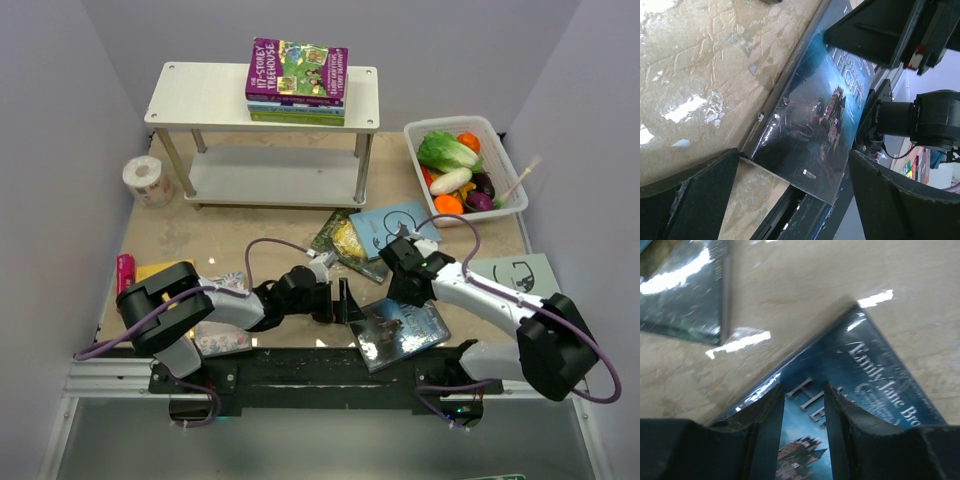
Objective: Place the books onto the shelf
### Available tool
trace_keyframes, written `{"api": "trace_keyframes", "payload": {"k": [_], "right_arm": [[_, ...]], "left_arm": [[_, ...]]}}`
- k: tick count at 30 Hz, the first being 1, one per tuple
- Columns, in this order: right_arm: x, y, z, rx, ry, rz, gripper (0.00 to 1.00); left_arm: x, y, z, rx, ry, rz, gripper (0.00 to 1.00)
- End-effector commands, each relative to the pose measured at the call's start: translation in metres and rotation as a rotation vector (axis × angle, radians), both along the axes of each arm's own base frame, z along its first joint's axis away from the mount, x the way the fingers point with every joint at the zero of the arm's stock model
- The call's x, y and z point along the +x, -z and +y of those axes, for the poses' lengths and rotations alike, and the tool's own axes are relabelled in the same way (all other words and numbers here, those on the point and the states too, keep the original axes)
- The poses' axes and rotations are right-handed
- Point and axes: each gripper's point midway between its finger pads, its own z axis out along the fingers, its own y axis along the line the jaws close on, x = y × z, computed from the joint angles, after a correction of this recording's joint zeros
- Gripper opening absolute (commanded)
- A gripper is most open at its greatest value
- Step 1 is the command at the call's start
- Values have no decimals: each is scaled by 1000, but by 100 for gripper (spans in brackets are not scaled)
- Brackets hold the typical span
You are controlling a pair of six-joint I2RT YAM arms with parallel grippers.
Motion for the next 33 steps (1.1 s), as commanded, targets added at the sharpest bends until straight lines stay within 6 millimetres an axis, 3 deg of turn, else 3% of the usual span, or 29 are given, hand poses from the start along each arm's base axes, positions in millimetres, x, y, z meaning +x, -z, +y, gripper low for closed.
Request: {"api": "trace_keyframes", "payload": {"k": [1,4,6,9,12,15,18,22,27,33], "right_arm": [[-52,36,69,238,-155,208,42],[-63,35,96,317,-210,201,42],[-64,31,101,311,-226,177,42],[-33,-8,70,188,-99,-21,45],[11,-63,22,138,96,-208,46],[35,-74,-22,85,188,-202,46],[35,-59,-43,10,211,-105,46],[20,-30,-52,-64,193,15,47],[1,4,-40,-49,71,194,44],[-20,11,-15,13,-60,246,39]], "left_arm": [[-30,19,6,34,110,52,95],[-39,24,6,48,142,55,95],[-44,29,7,59,161,64,94],[-48,37,13,87,145,76,93],[-43,43,28,124,67,70,93],[-39,37,28,112,48,50,94],[-40,32,19,84,72,53,93],[-45,32,18,69,97,56,93],[-53,35,20,60,134,65,93],[-63,42,18,51,170,94,92]]}}
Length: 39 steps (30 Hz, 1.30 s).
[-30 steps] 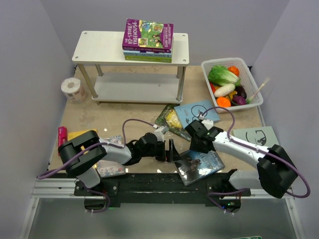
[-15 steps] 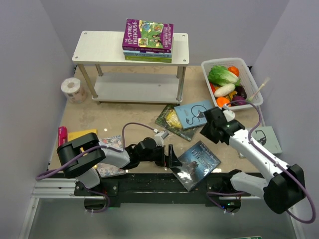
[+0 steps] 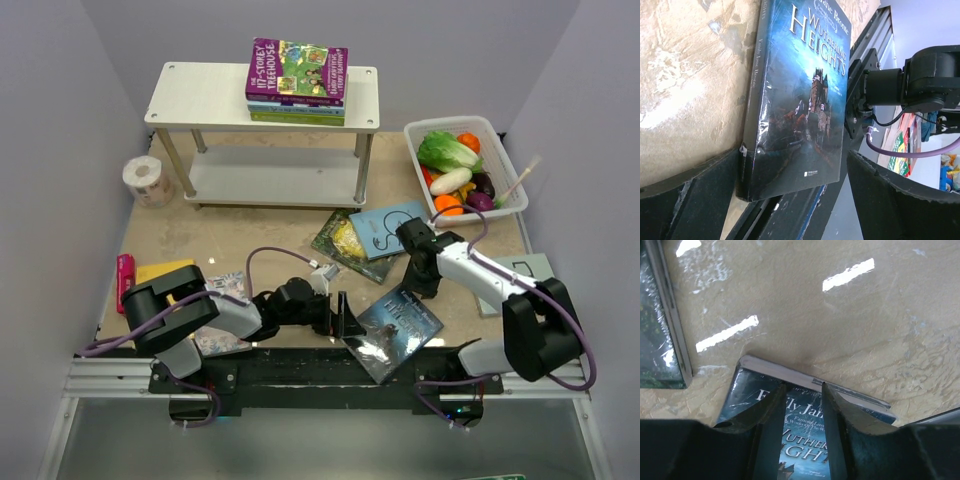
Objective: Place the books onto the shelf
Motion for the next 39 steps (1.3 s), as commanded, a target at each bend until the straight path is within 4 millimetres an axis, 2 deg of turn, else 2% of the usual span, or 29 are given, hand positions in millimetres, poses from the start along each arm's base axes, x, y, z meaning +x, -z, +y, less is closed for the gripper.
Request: {"api": "trace_keyframes", "payload": {"k": [1,6,9,10,13,17,18,20,21,22,23,24,25,27,28,30,31,34,35,39], "right_arm": [[-39,15,24,74,-150,129,38],[-60,17,67,190,-266,130,38],[-67,22,86,231,-318,121,38],[-66,22,94,266,-334,114,38],[-70,26,106,313,-370,118,38],[-78,38,111,350,-392,134,38],[-71,40,98,282,-366,94,36],[-53,19,83,205,-296,-12,36],[-31,-5,71,158,-250,-163,38],[-13,-25,68,159,-206,-233,38],[-7,-36,57,132,-177,-253,39],[9,-45,38,97,-102,-279,39],[20,-56,33,90,-96,-293,39],[28,-53,17,71,-57,-257,39],[32,-46,6,63,-26,-216,39],[31,-37,-7,34,7,-182,38],[25,-25,-13,13,18,-143,39],[10,1,-13,32,-4,-46,39],[-1,15,-6,64,-21,36,38],[-12,28,12,98,-106,117,36]], "left_arm": [[-29,39,16,109,67,96,92],[-37,47,12,119,95,128,90],[-40,46,7,109,125,124,84],[-41,41,2,89,139,118,79],[-46,34,-5,47,191,106,73],[-53,33,-14,28,239,115,67],[-56,36,-22,34,253,116,64],[-56,39,-27,52,246,123,62],[-52,43,-26,64,223,126,62],[-52,46,-24,72,211,129,62],[-51,49,-22,80,199,128,62],[-49,52,-21,90,179,132,62],[-49,53,-19,94,175,136,62],[-50,50,-21,73,181,133,62],[-51,49,-20,68,185,133,62],[-51,43,-22,44,193,116,62],[-50,42,-23,40,195,110,62],[-52,36,-25,12,213,95,61],[-52,31,-27,-10,218,90,61],[-58,20,-30,-57,259,92,57]]}}
